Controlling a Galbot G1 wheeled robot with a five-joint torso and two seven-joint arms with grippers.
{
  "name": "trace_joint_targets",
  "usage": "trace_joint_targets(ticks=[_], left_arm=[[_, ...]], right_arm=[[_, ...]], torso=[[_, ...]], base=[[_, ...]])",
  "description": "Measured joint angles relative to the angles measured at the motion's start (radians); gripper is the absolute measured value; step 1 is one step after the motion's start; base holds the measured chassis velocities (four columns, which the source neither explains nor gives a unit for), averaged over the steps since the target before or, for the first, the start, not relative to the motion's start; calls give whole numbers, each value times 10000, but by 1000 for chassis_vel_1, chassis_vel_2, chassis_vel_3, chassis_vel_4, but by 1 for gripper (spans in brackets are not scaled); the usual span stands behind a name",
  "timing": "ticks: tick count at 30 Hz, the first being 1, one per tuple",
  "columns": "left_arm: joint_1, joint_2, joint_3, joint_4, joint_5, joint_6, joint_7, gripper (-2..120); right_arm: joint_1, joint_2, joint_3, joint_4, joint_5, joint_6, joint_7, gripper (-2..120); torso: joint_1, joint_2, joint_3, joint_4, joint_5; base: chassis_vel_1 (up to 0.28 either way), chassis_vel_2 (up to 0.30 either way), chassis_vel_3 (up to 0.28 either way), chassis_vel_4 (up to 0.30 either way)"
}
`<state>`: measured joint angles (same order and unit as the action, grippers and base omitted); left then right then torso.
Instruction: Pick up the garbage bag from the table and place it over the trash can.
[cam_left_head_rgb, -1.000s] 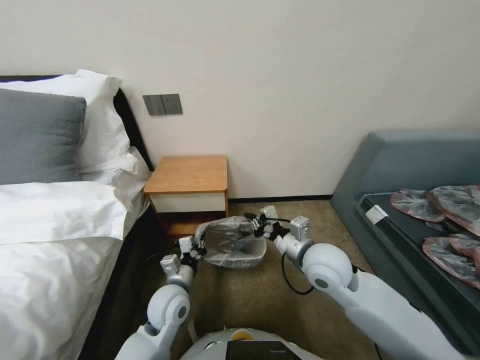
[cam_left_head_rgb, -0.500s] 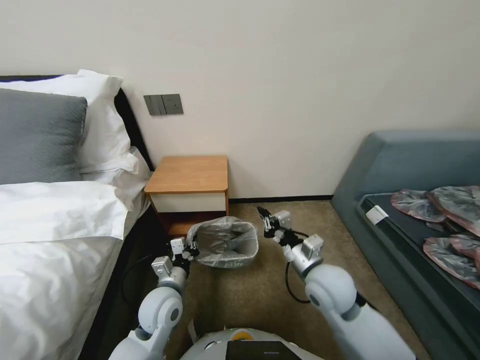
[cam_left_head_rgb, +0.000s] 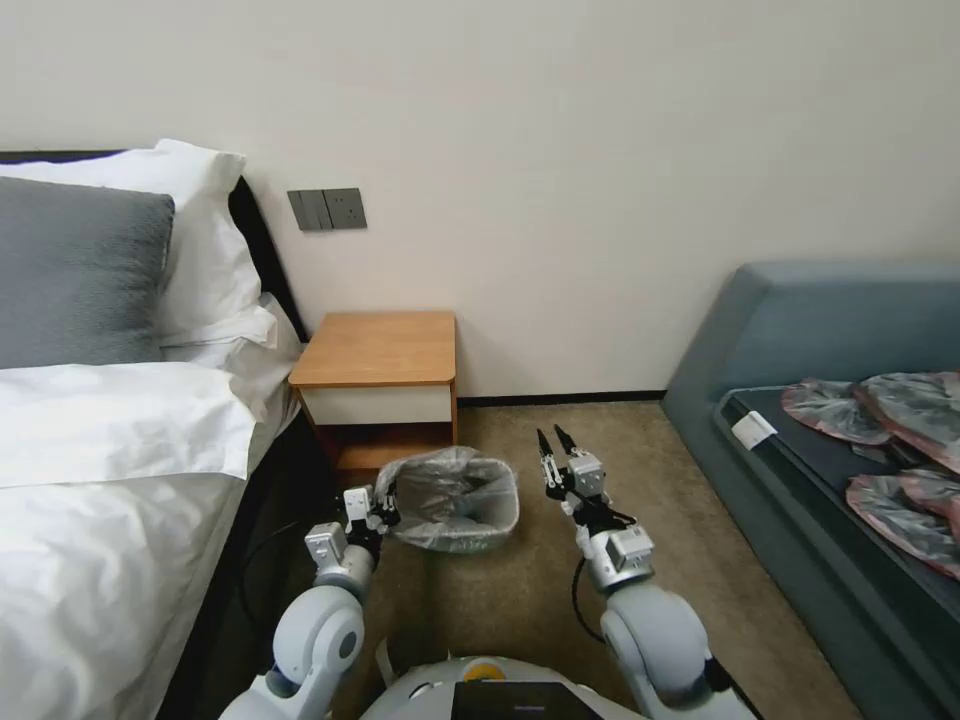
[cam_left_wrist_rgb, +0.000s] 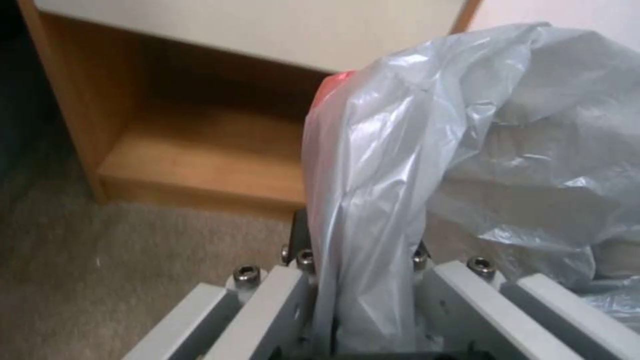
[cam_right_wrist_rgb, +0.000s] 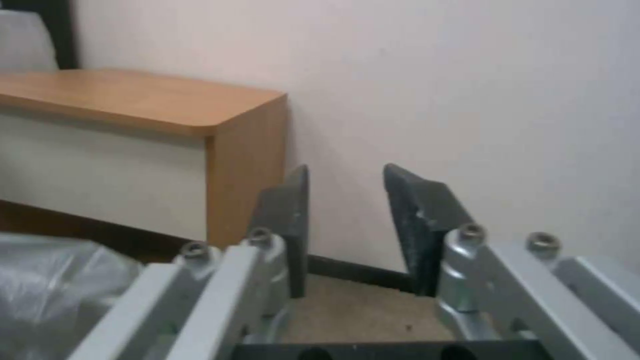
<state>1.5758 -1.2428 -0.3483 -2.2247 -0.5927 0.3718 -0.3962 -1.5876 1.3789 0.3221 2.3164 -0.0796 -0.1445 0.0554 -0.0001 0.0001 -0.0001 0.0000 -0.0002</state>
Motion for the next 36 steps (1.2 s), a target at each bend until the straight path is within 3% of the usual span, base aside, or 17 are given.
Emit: trace_joint_targets(ticks=[4, 9, 19, 36], left_arm=[[37, 6, 248, 0, -4, 135, -202, 3], [121, -74, 843, 132, -13, 264, -638, 3], [101, -201, 1392, 435, 91, 330, -1091, 3], [-399, -330, 1559, 1145, -231, 695, -1385, 3]], right_arm=[[-215, 170, 102, 72, -85, 156, 72, 45], [-517, 293, 363, 160, -184, 538, 291, 68], [-878, 298, 641, 329, -182, 773, 494, 99], [-996, 326, 611, 437, -160, 797, 631, 100]], torso=[[0, 0, 0, 0, 0], [1, 0, 0, 0, 2], [1, 0, 0, 0, 2], [0, -1, 0, 1, 2]], base=[[0, 0, 0, 0], [0, 0, 0, 0], [0, 0, 0, 0], [0, 0, 0, 0]])
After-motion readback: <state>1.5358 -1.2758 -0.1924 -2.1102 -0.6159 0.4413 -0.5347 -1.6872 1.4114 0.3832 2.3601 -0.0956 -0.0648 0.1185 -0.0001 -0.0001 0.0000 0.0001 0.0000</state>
